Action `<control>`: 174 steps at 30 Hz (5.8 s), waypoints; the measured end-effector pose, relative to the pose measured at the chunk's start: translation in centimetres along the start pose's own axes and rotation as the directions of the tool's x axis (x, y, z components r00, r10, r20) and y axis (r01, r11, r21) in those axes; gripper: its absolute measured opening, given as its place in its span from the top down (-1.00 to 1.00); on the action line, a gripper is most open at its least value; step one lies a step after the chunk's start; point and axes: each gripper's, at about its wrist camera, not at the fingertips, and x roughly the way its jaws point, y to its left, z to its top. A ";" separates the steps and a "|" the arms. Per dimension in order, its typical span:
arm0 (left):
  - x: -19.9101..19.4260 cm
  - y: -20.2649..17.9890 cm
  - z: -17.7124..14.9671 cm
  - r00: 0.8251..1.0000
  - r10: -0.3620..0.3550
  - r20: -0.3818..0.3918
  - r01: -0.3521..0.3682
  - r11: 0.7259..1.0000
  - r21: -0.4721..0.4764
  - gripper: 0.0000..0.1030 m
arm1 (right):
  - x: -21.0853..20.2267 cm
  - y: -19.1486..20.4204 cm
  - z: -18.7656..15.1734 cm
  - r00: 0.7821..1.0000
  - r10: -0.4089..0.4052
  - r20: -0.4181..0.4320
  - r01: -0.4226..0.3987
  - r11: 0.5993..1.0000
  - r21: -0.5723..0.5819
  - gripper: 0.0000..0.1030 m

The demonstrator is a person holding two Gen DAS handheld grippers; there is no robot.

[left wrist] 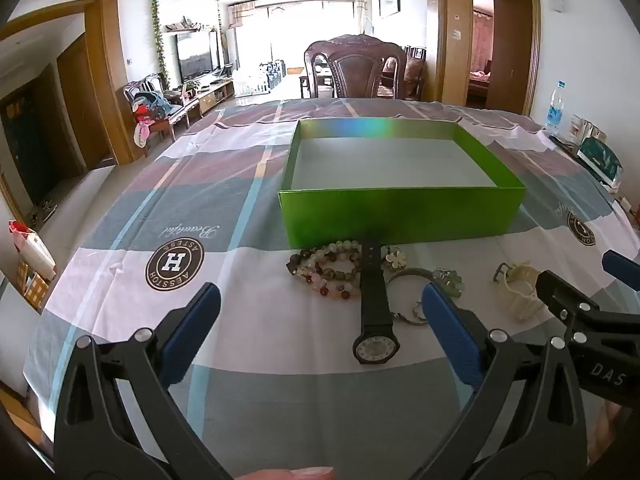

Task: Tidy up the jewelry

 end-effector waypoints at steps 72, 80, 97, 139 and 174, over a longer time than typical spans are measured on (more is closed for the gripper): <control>-0.1 0.2 -0.1 1.000 0.003 0.000 -0.003 1.000 0.003 -0.93 | -0.2 0.1 -0.3 1.000 0.026 -0.004 -0.026 1.000 0.005 -0.95; -0.3 0.6 -0.3 1.000 0.005 0.001 -0.005 1.000 0.006 -0.93 | -0.2 0.1 -0.2 1.000 0.025 -0.005 -0.025 1.000 0.007 -0.95; -0.5 0.8 0.0 1.000 0.006 0.006 -0.006 1.000 0.009 -0.93 | -0.6 0.0 0.2 1.000 0.022 0.022 -0.022 1.000 -0.004 -0.95; 3.7 0.1 -0.4 0.985 -0.007 -0.172 0.016 0.999 0.046 -0.81 | 0.0 -8.1 -3.4 0.987 -0.053 -0.154 0.052 0.999 -0.012 -0.95; 6.8 -0.7 -0.5 0.944 -0.178 -0.279 0.185 0.983 -0.001 0.39 | 6.7 -2.6 -0.6 0.966 0.159 -0.204 -0.166 0.986 -0.019 -0.18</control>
